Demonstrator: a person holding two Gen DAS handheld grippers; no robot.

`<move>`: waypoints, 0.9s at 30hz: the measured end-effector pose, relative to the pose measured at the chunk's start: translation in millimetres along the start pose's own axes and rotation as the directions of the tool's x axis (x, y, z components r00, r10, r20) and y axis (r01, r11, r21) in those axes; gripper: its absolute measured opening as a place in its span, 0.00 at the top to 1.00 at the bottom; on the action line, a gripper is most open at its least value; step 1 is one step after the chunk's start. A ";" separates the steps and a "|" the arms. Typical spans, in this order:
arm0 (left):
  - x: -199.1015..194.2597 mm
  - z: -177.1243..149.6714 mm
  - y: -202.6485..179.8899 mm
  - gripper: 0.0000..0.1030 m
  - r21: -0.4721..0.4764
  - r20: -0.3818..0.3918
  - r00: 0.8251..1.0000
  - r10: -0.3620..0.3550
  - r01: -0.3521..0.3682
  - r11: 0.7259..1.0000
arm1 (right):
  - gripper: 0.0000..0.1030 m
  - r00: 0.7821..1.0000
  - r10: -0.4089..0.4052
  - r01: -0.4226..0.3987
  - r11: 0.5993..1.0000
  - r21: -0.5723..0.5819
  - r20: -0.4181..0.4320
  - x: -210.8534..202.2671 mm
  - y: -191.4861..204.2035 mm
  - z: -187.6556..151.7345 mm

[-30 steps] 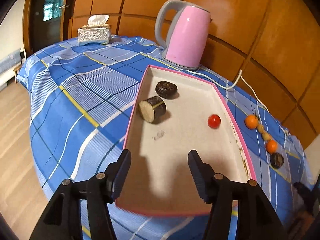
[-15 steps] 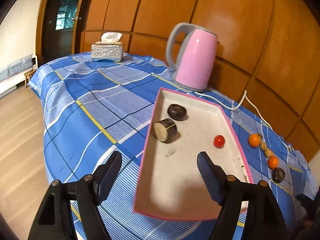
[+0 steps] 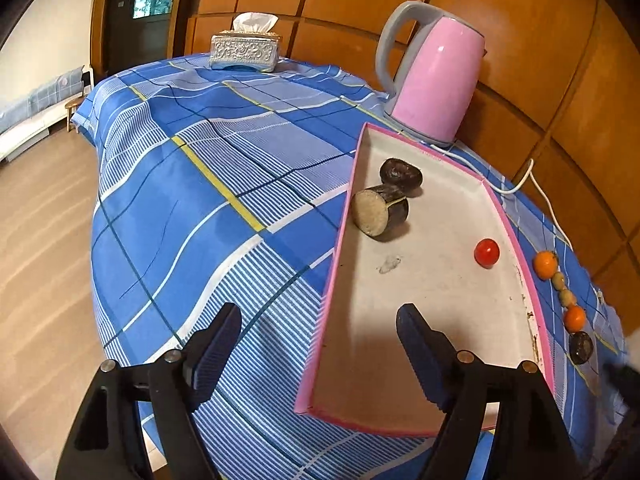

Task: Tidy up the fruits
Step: 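Reach the right tool to the orange carrot and grasp it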

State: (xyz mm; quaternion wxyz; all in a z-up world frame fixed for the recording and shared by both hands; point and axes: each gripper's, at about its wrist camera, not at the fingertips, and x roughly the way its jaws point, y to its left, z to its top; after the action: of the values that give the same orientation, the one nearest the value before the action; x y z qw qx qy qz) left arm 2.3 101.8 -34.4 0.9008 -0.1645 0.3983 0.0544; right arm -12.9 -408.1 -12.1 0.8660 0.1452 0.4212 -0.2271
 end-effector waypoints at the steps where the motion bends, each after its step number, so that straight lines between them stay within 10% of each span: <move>1: -0.3 -0.5 -0.3 0.22 0.002 0.000 1.000 -0.001 0.001 1.000 | 0.65 0.999 0.035 -0.035 0.999 -0.022 0.001 -0.7 6.7 4.4; 9: 0.4 -1.0 -4.6 0.21 0.019 -0.001 1.000 -0.008 0.008 1.000 | 0.69 0.961 0.263 -0.277 0.895 -0.349 -0.087 8.7 107.7 51.8; 27: 10.1 -1.1 -1.7 0.20 0.016 -0.034 0.999 0.008 -0.008 1.000 | 0.74 0.950 0.090 -0.270 0.719 -0.640 -0.299 88.3 176.0 62.3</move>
State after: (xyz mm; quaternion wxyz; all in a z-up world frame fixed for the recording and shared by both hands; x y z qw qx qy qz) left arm 8.7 99.4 -42.1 0.8949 -0.1565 0.4147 0.0519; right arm 167.0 -309.2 -34.1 0.8180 -0.1105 0.5625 0.0465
